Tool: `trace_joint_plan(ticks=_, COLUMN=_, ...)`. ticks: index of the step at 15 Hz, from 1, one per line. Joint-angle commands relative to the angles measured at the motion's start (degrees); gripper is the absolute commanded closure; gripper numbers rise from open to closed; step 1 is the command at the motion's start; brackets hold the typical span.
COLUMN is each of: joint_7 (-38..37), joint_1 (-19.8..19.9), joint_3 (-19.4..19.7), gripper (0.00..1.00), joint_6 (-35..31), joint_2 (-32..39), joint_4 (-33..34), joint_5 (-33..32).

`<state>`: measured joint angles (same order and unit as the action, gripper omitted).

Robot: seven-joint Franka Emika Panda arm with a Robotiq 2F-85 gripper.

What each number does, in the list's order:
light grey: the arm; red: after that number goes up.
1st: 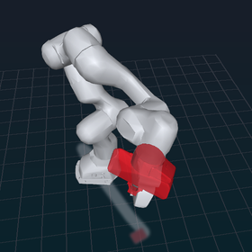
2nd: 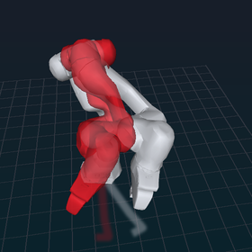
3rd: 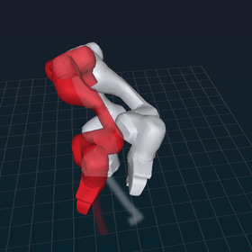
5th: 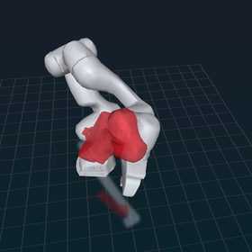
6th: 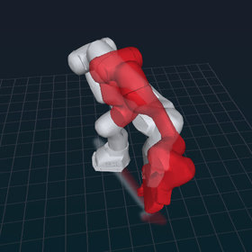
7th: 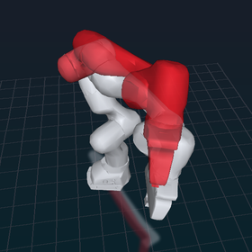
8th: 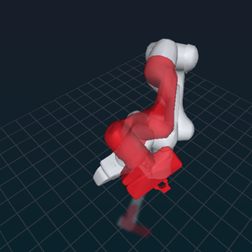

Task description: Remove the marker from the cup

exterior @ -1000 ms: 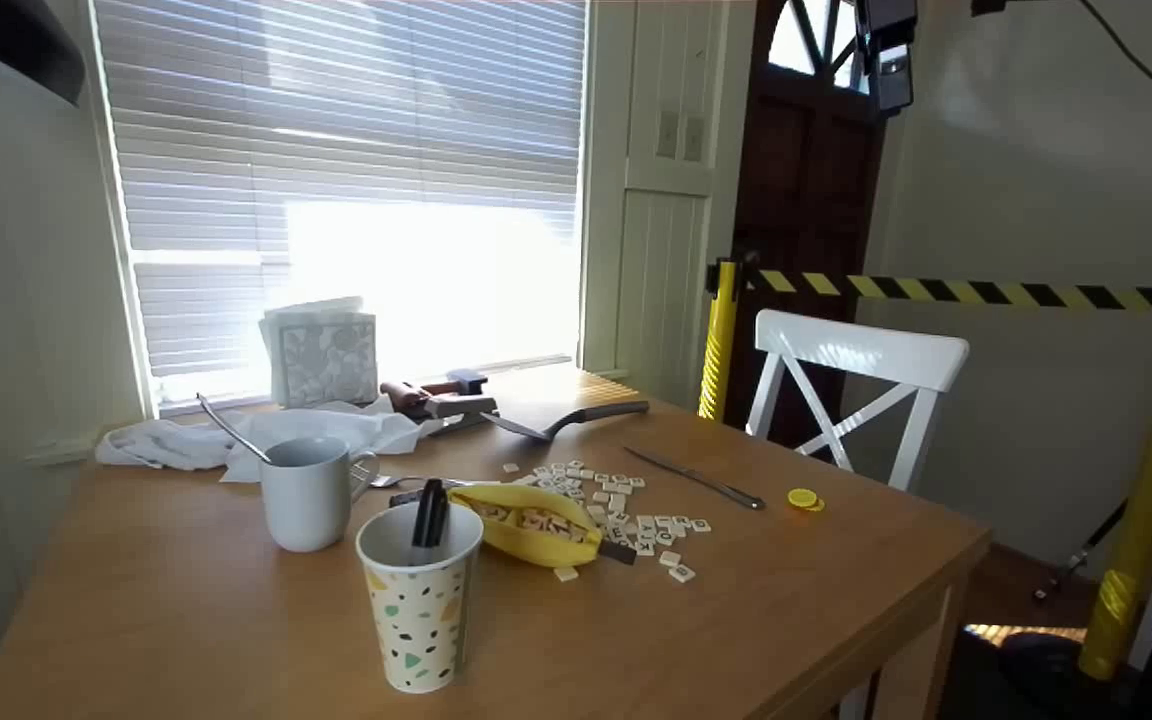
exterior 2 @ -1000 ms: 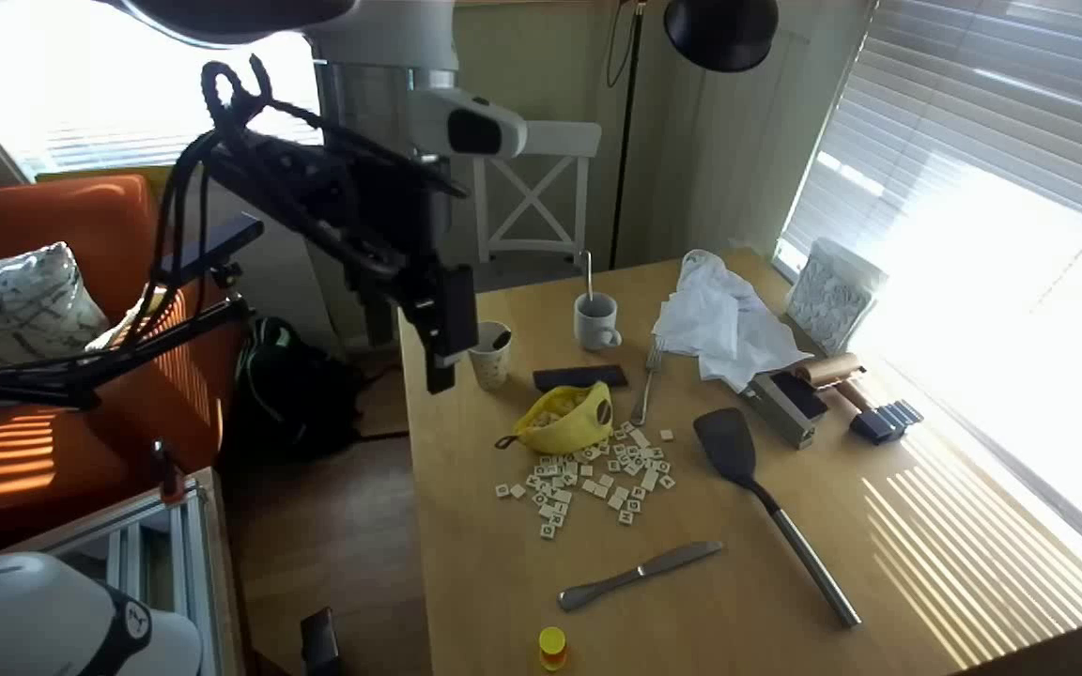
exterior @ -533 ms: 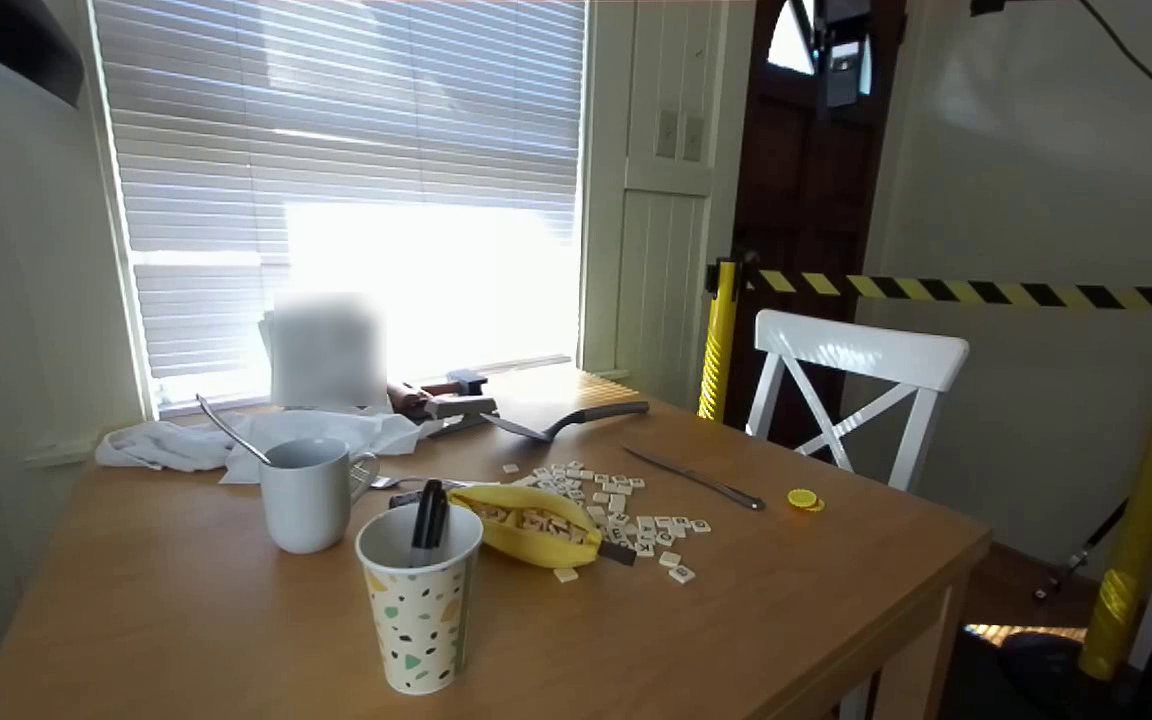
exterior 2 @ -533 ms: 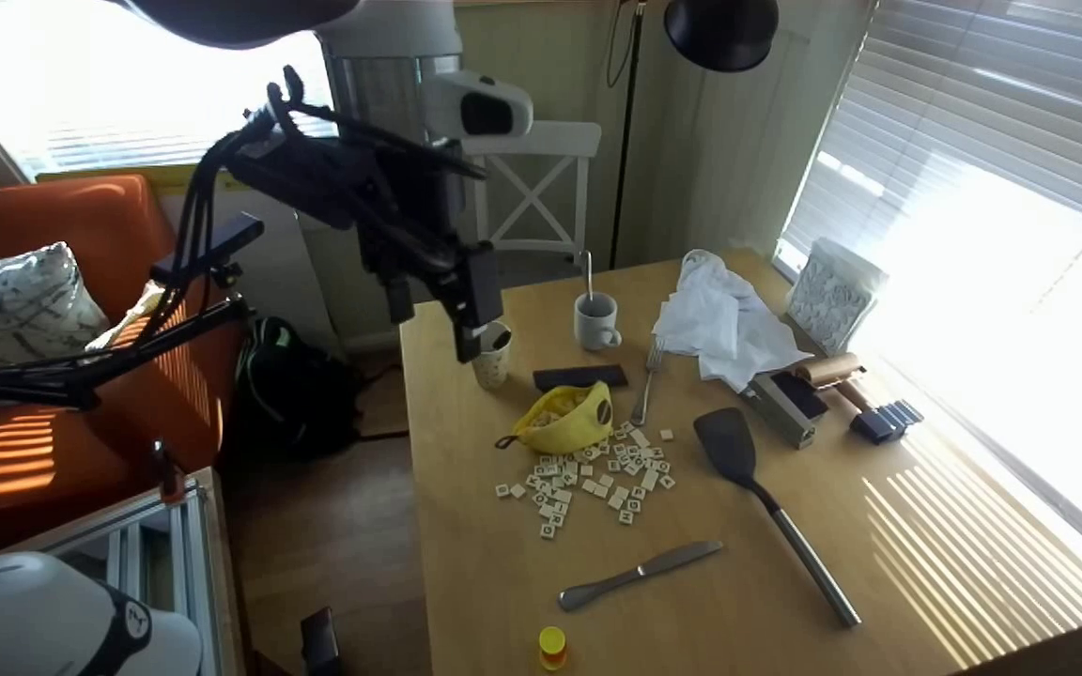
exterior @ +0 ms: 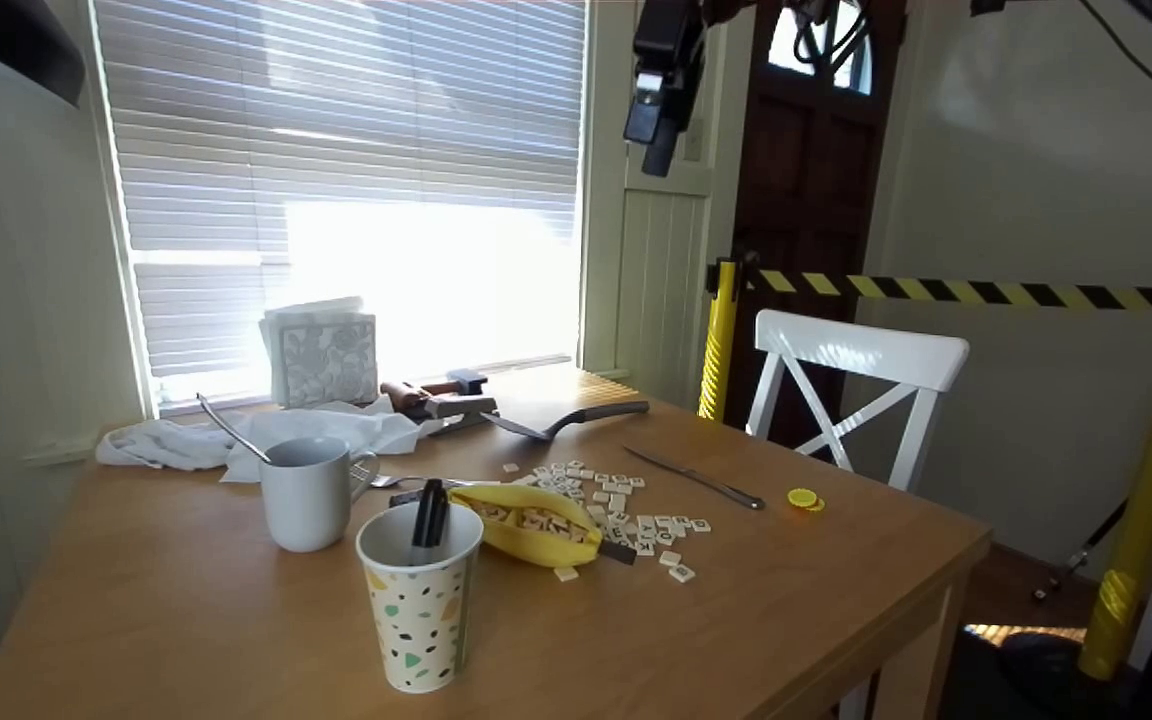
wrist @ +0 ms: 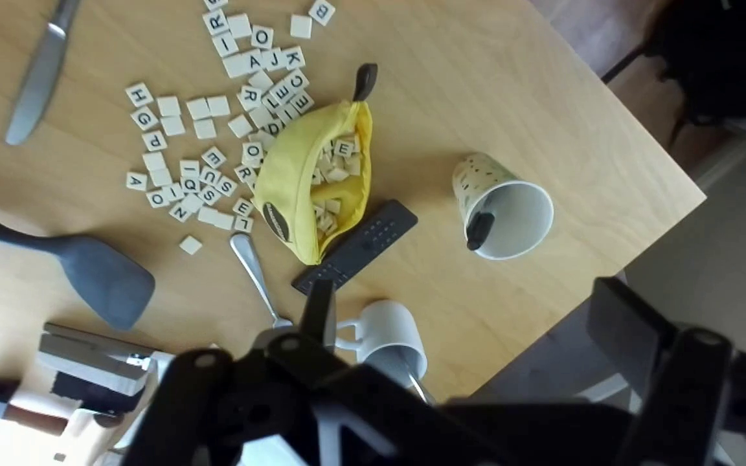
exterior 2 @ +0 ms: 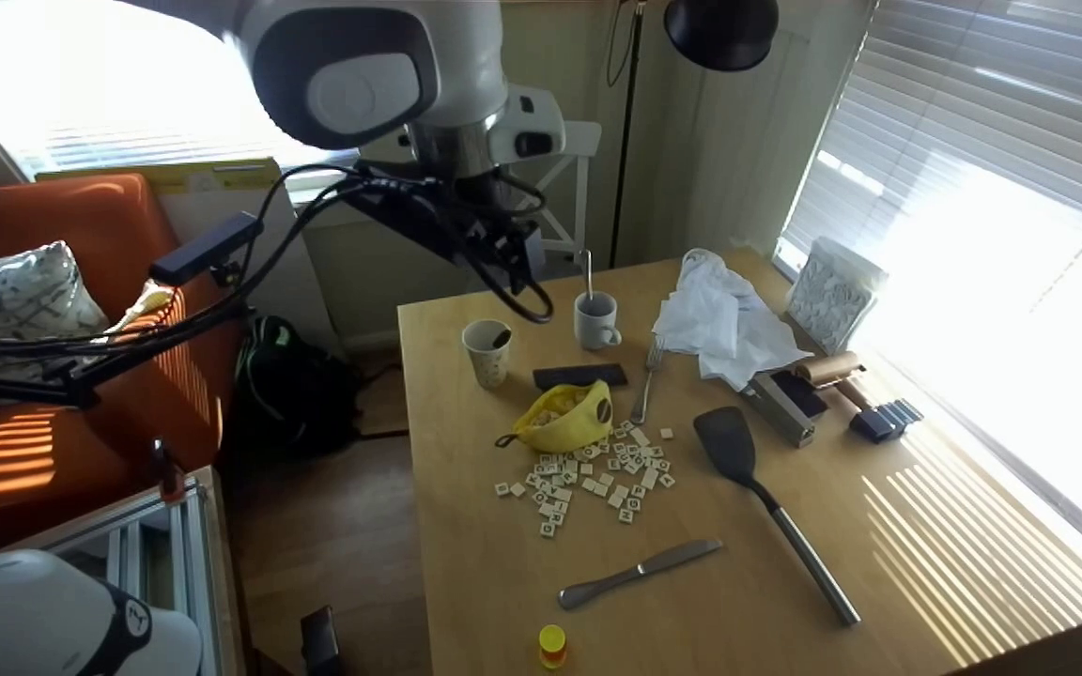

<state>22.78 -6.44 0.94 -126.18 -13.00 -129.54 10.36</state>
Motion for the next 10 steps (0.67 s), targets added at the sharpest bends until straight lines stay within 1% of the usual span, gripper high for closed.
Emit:
trace_joint_plan(ticks=1, joint_7=9.12, joint_1=-1.37, joint_3=1.02, gripper=0.00, joint_6=-6.44, joint_2=6.33, joint_4=-0.61, joint_5=8.18)
trace_joint_plan(ticks=4, joint_7=17.82, joint_1=-1.43, joint_3=-0.63, gripper=0.00, joint_6=-5.57, joint_2=11.80, joint_4=1.45, joint_5=13.16)
trace_joint_plan(ticks=6, joint_7=23.35, joint_1=-0.90, joint_3=-2.33, gripper=0.00, joint_6=-6.19, joint_2=14.81, joint_4=2.62, joint_5=13.68)
trace_joint_plan(ticks=8, joint_7=29.22, joint_1=-0.17, joint_3=-3.67, gripper=0.00, joint_6=-5.67, joint_2=17.83, joint_4=4.76, joint_5=16.09)
trace_joint_plan(ticks=9, joint_7=30.41, joint_1=0.58, joint_3=-3.98, gripper=0.00, joint_6=-3.58, joint_2=18.64, joint_4=5.80, joint_5=17.54)
trace_joint_plan(ticks=10, joint_7=25.71, joint_1=0.54, joint_3=-4.41, gripper=0.00, joint_6=-5.65, joint_2=15.65, joint_4=2.41, joint_5=14.24)
